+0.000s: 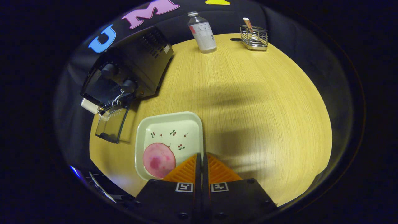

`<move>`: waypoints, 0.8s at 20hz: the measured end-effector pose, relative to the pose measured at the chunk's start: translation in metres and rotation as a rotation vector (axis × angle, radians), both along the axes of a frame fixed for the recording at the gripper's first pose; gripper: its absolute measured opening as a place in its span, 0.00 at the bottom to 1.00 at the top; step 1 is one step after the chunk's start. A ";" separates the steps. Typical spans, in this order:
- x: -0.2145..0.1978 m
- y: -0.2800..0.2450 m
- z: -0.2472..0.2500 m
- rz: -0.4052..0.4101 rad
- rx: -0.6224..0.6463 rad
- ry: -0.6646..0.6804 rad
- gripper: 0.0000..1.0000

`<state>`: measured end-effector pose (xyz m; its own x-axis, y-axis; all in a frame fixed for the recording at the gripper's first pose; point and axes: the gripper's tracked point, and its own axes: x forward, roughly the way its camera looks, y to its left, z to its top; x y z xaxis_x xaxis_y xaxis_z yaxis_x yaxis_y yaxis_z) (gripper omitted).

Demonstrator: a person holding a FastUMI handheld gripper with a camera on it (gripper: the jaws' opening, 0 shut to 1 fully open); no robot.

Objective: Open the toaster oven, put the food inside, and close the toaster oven door.

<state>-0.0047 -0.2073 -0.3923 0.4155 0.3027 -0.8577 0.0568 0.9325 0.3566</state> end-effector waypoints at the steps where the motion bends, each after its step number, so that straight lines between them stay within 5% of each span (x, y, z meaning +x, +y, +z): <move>1: 0.000 0.000 -0.001 -0.026 0.033 0.010 0.06; 9: -0.002 0.001 0.015 -0.339 0.373 0.095 0.06; 16: 0.001 -0.022 0.050 -0.512 0.500 0.041 0.06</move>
<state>-0.0036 -0.2294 -0.3428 0.5810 0.4390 -0.6853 0.4662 0.5107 0.7224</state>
